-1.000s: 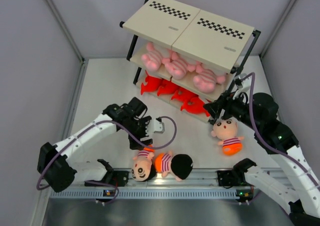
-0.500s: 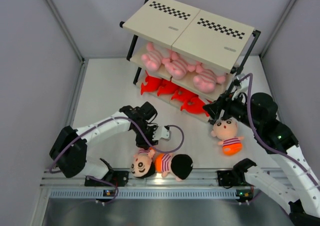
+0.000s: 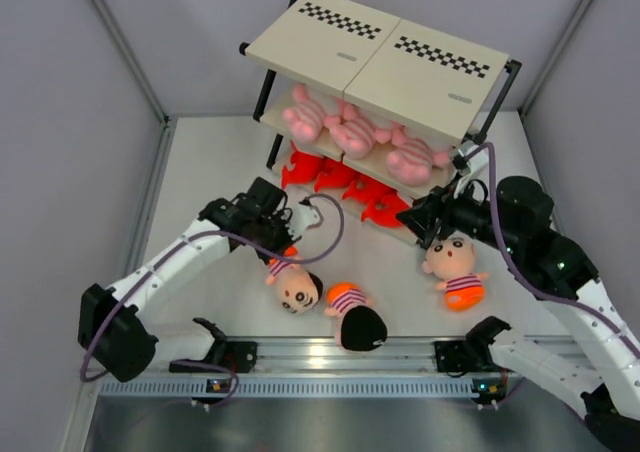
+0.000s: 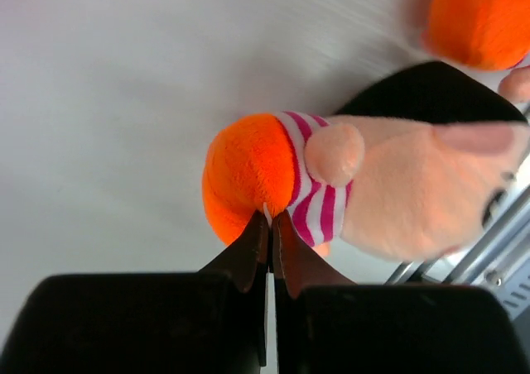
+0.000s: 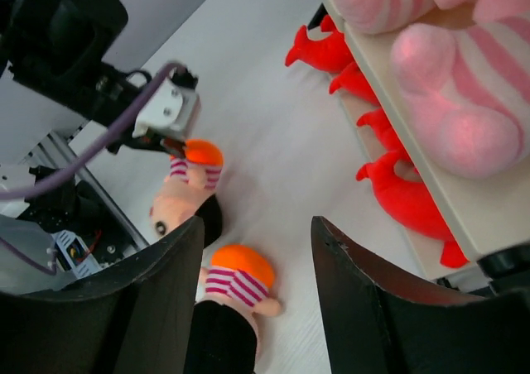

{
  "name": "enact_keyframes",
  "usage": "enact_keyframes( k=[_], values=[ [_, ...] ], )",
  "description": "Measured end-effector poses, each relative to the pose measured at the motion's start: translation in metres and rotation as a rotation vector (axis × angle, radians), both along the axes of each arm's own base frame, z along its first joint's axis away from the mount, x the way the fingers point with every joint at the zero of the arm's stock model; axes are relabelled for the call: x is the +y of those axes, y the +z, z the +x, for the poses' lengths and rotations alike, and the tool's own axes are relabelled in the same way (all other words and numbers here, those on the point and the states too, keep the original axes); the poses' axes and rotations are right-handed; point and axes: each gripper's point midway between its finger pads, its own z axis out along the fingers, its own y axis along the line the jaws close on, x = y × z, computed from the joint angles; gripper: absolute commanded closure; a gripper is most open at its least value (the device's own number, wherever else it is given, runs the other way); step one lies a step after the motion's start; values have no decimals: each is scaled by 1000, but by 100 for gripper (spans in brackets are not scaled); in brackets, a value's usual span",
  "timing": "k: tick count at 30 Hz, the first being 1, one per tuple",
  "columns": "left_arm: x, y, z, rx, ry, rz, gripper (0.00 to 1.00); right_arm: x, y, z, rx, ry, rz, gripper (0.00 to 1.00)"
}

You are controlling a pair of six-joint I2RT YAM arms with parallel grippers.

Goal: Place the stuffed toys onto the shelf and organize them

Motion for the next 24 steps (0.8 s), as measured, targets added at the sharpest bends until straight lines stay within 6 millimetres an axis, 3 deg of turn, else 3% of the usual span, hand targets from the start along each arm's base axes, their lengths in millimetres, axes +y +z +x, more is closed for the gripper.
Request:
enact_keyframes(
  k=[3,6,8,10,12,15,16,19,24],
  values=[
    [25,35,29,-90,201,-43,100,24,12,-8,-24,85,-17,44],
    [50,81,45,-202,345,-99,100,65,23,-29,-59,223,-53,40],
    [56,116,44,-273,381,-158,100,93,26,-40,-76,287,-73,37],
    [63,157,42,-354,414,-228,100,119,23,-48,-75,336,-88,26],
    [71,194,41,-430,456,-284,100,139,17,-46,-64,345,-92,15],
    [81,238,40,-516,512,-354,100,162,9,-36,-41,322,-74,11],
    [83,249,40,-534,525,-378,100,168,8,-32,-33,310,-60,6],
    [83,271,37,-556,543,-437,100,184,8,-24,-16,282,-13,1],
    [72,274,27,-501,509,-502,100,203,23,-16,-25,268,81,1]
  ],
)
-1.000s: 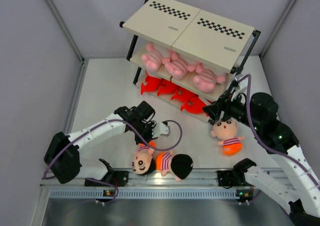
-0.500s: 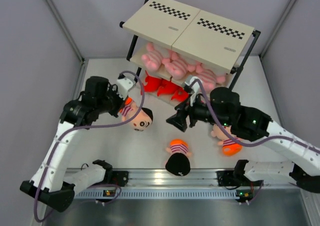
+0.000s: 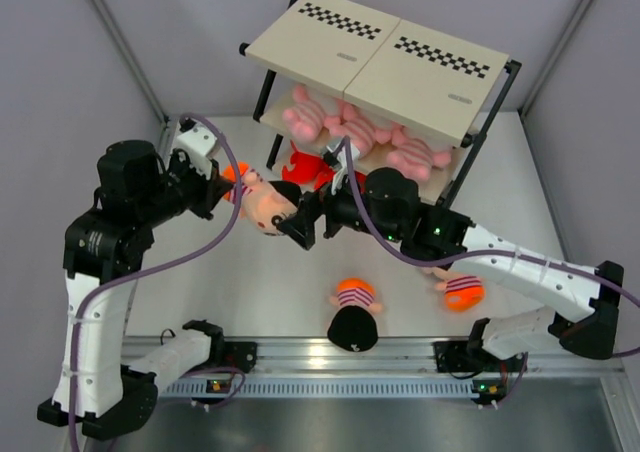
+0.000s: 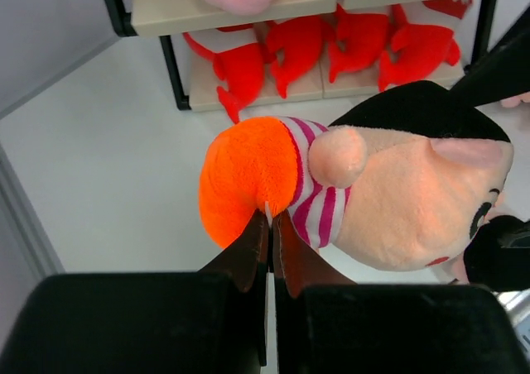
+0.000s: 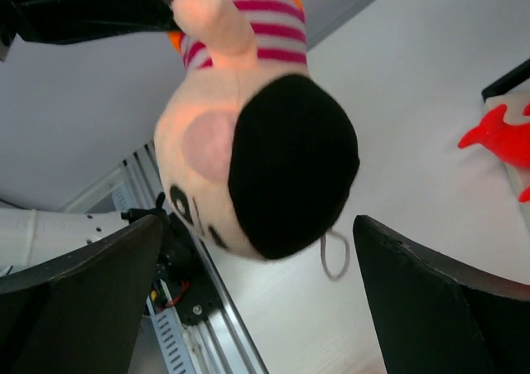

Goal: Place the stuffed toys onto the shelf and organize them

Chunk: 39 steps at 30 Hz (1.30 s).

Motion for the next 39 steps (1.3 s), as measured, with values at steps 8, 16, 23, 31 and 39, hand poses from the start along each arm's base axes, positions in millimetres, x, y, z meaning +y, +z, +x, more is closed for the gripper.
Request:
enact_keyframes(
  k=[8,16,23,31,39],
  values=[
    [-18,4,-12,26,-111,-64,100,32,-4,1,25,65,43,79],
    [-19,13,-17,-50,-179,-10,2,28,6,-10,100,136,10,100],
    [1,-49,-7,-69,-287,331,2,7,5,-9,200,137,-111,100],
    [26,-76,-11,-257,-478,729,2,25,-30,-8,333,191,-215,100],
    [28,-41,-27,-510,-575,906,2,31,-23,-6,364,215,-204,100]
  ],
)
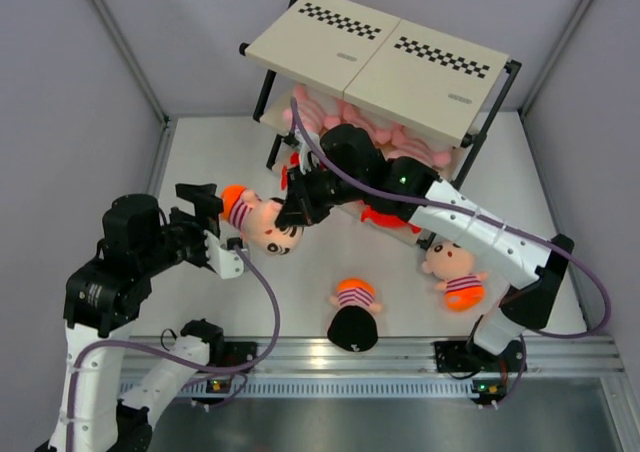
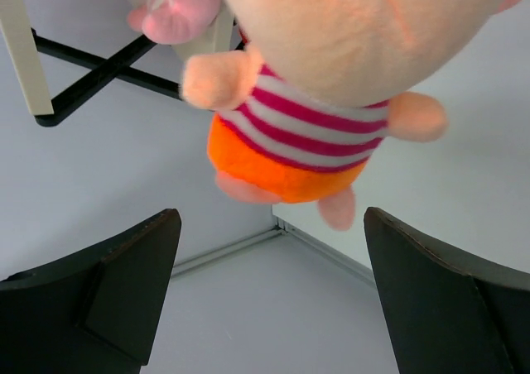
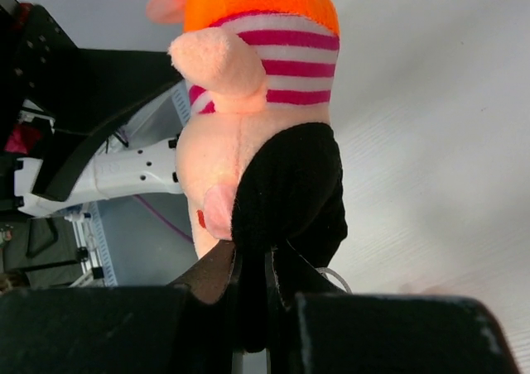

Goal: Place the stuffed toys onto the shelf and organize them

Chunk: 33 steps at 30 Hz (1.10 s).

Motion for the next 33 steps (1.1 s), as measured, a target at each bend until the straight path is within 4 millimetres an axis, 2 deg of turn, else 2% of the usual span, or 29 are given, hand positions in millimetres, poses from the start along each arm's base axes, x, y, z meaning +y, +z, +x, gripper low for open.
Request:
enact_keyframes(
  k=[2,7,12,14,16,19,20,21,22,28,29,31,32,33],
  values=[
    [-2,-1,-1,-34,-41,35,2,1,5,2,5,0,14,100],
    [-5,-19,0,-26,-99,105,2,8,23,7,-6,-3,53,100],
    [-7,-22,13,-1,-108,129,3,12,21,8,10,0,48,100],
    [-8,-23,17,8,-109,137,9,14,18,8,19,9,44,100],
    [-9,-25,20,15,-114,143,20,16,16,5,32,29,45,100],
    [-10,-24,24,17,-121,147,60,18,14,0,50,58,46,100],
    [-11,-23,25,17,-119,144,81,19,15,-1,53,63,47,100],
    [-12,-22,25,19,-120,139,93,19,16,-2,55,72,52,100],
    [-12,-20,26,19,-121,136,100,19,17,-2,55,75,56,100],
    [-16,-14,30,53,-95,84,100,17,23,2,58,76,78,100],
    [-16,-11,32,68,-79,61,100,16,24,5,60,70,81,81],
    [-17,-4,34,96,-45,14,100,11,27,13,60,44,87,61],
    [-18,2,36,112,-20,-21,100,8,29,18,53,22,90,42],
    [-20,11,39,130,10,-64,100,3,33,24,36,-5,93,35]
  ],
)
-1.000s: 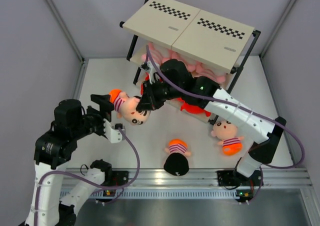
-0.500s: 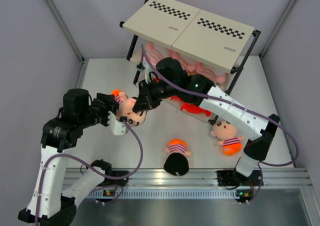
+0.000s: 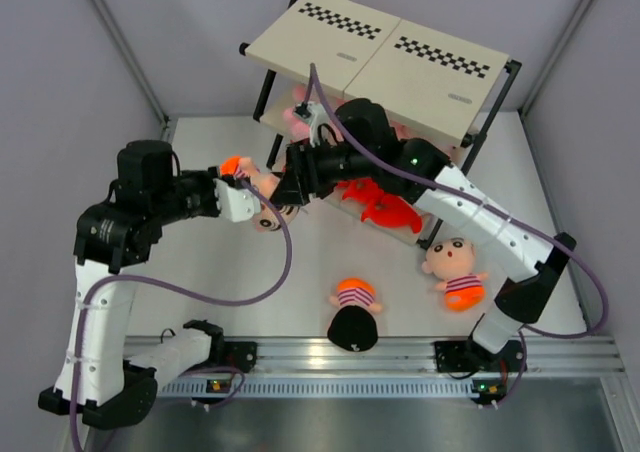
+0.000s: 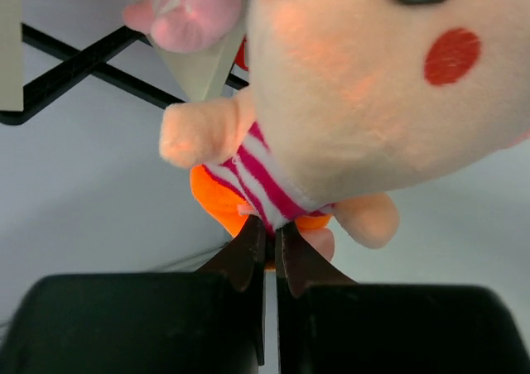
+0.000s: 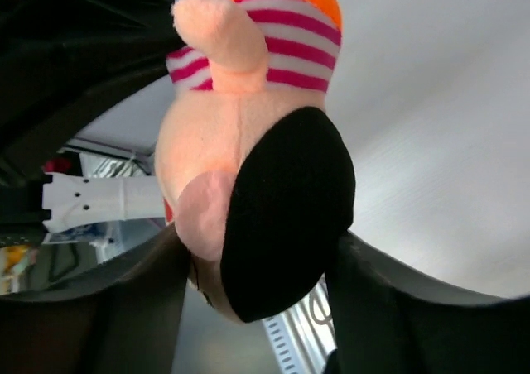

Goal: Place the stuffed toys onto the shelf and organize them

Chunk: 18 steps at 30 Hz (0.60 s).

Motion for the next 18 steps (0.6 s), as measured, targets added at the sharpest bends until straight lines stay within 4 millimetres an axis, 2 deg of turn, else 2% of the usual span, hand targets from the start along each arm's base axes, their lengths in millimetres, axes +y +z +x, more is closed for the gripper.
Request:
enact_keyframes(
  k=[2,3,5,9,15,18],
  values=[
    [-5,19,9,25,56,-93,100,-11,12,9,-43,-51,13,18],
    [-7,27,12,45,85,-139,100,-15,17,11,-63,-63,18,14],
    [-14,41,21,94,147,-241,100,-36,43,16,-147,-138,46,6],
    [-23,75,38,156,262,-431,100,-81,86,13,-274,-259,87,5],
    [-38,119,70,223,383,-676,100,-170,146,19,-430,-534,165,5],
    [-44,141,100,209,431,-777,100,-199,160,13,-476,-614,185,5]
  ],
)
